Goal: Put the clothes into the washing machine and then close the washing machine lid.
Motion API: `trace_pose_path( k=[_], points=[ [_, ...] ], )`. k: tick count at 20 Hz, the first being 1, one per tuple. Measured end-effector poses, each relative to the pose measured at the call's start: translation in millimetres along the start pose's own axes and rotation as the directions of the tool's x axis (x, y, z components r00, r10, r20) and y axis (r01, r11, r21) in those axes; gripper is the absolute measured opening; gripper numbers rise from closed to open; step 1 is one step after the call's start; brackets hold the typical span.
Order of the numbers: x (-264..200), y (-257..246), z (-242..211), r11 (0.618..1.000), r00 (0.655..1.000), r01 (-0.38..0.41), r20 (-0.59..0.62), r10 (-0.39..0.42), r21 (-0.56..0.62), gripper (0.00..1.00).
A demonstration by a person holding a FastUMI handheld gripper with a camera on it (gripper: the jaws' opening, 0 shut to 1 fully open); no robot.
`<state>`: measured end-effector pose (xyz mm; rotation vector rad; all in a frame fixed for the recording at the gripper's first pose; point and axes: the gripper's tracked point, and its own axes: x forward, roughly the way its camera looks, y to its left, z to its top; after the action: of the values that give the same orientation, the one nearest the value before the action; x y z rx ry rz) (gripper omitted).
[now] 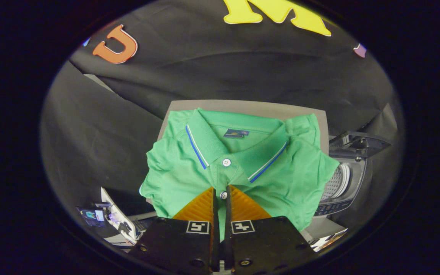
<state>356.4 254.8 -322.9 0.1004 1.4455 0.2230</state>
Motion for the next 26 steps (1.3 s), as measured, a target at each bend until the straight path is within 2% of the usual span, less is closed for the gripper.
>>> trace_pose_path(
  k=[3,8,20,26],
  points=[
    [-9.6,-6.0,9.2,1.000,1.000,-0.008,0.018,0.008,0.013,0.08],
    [-34.1,-6.6,21.0,0.999,0.996,0.027,0.085,-0.025,-0.021,0.08],
    [-69.7,-6.3,42.2,0.996,0.986,0.067,0.156,-0.057,-0.058,0.08],
    [-97.6,-14.0,52.7,0.993,0.973,0.111,0.207,-0.099,-0.044,0.08]
  ],
)
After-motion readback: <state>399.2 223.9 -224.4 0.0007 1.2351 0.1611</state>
